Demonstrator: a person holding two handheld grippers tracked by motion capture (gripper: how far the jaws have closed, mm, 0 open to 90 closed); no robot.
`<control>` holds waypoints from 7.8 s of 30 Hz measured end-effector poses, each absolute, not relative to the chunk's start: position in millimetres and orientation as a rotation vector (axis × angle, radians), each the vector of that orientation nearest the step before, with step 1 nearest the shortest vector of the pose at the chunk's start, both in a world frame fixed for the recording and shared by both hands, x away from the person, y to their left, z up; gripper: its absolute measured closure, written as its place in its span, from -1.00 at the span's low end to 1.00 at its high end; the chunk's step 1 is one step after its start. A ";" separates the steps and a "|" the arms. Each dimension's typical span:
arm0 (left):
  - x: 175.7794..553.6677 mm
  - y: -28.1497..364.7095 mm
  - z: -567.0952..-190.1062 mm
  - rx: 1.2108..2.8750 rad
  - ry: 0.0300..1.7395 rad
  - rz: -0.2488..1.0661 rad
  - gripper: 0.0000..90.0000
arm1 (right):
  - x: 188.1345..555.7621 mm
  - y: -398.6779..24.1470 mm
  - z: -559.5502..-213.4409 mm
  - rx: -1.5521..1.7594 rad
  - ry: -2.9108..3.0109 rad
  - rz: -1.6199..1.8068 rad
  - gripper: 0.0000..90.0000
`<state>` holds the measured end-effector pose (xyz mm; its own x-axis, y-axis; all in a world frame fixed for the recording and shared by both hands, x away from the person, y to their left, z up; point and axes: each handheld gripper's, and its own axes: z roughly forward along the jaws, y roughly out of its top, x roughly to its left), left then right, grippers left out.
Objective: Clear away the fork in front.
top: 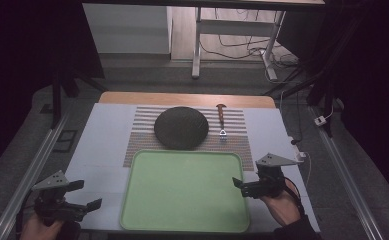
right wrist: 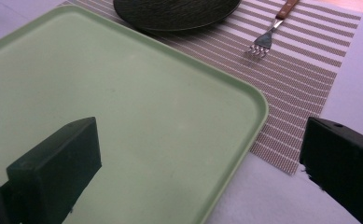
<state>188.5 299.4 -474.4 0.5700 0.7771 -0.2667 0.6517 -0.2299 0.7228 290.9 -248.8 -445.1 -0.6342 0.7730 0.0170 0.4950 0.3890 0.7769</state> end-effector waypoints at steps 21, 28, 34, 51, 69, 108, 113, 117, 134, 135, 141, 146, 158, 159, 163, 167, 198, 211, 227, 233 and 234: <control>188.9 299.7 -474.7 1.954 1.154 0.180 -1.00 | 349.9 -226.0 -454.5 1.125 2.296 0.991 -1.00; 189.2 299.6 -474.8 1.955 1.155 0.175 -1.00 | 374.6 -219.8 -460.8 1.117 2.305 0.902 -1.00; 189.4 299.6 -474.9 1.958 1.155 0.173 -1.00 | 392.1 -213.7 -465.5 1.108 2.326 0.837 -1.00; 190.3 299.7 -475.2 1.960 1.158 0.165 -1.00 | 430.9 -195.2 -479.4 0.923 2.337 0.589 -1.00; 190.5 299.7 -475.6 1.962 1.160 0.161 -0.99 | 451.2 -159.1 -507.1 0.499 2.318 0.214 -0.39; 188.6 297.8 -474.0 1.961 1.135 0.166 -1.00 | 419.9 -168.0 -478.2 0.299 2.265 0.297 1.00; 188.7 295.3 -472.9 1.961 1.117 0.177 -1.00 | 407.5 -177.5 -463.4 0.406 2.295 0.460 1.00; 189.5 292.8 -471.9 1.964 1.103 0.184 -1.00 | 399.0 -186.4 -453.2 0.491 2.329 0.609 1.00; 200.5 277.2 -469.5 1.967 0.995 0.155 -1.00 | 348.5 -218.1 -425.8 0.624 2.368 1.009 1.00; 202.8 274.6 -469.5 1.978 0.988 0.157 -1.00 | 344.4 -221.1 -424.4 0.634 2.376 1.051 1.00; 210.4 267.1 -470.0 1.990 0.949 0.141 -1.00 | 336.4 -227.5 -423.4 0.650 2.396 1.126 1.00; 219.5 259.8 -471.5 1.995 0.907 0.127 -1.00 | 328.6 -229.8 -422.9 0.643 2.423 1.201 1.00; 242.6 234.1 -471.2 2.060 0.828 0.098 -1.00 | 305.2 -220.5 -424.1 0.535 2.526 1.344 1.00; 244.6 231.6 -471.1 2.065 0.825 0.096 -1.00 | 303.3 -219.9 -424.5 0.525 2.535 1.351 1.00; 252.2 224.1 -469.1 2.078 0.801 0.089 -1.00 | 296.2 -217.3 -426.2 0.495 2.575 1.391 1.00; 260.2 216.6 -466.1 2.098 0.775 0.099 -1.00 | 289.8 -213.9 -427.5 0.470 2.605 1.446 1.00; 285.5 151.4 -468.7 2.376 0.237 0.071 -0.43 | 264.9 -168.2 -433.7 0.061 2.865 1.592 1.00; 278.8 131.3 -468.4 2.446 0.000 0.060 0.31 | 265.7 -161.9 -433.0 -0.079 2.929 1.564 1.00; 276.6 126.7 -470.3 2.497 -0.063 -0.026 0.76 | 275.3 -168.8 -442.3 0.117 2.864 1.458 0.57; 282.0 130.4 -471.9 2.510 0.094 -0.033 0.76 | 277.7 -172.0 -442.0 0.235 2.800 1.439 0.32; 283.0 130.8 -471.9 2.514 0.136 -0.044 0.76 | 278.6 -173.4 -442.0 0.256 2.780 1.422 0.27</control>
<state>283.0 130.8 -471.9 0.9942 0.0878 -0.0629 0.1080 -0.8064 0.5814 278.6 -173.4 -442.0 -0.9866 0.1489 0.0667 0.1413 0.5747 0.8061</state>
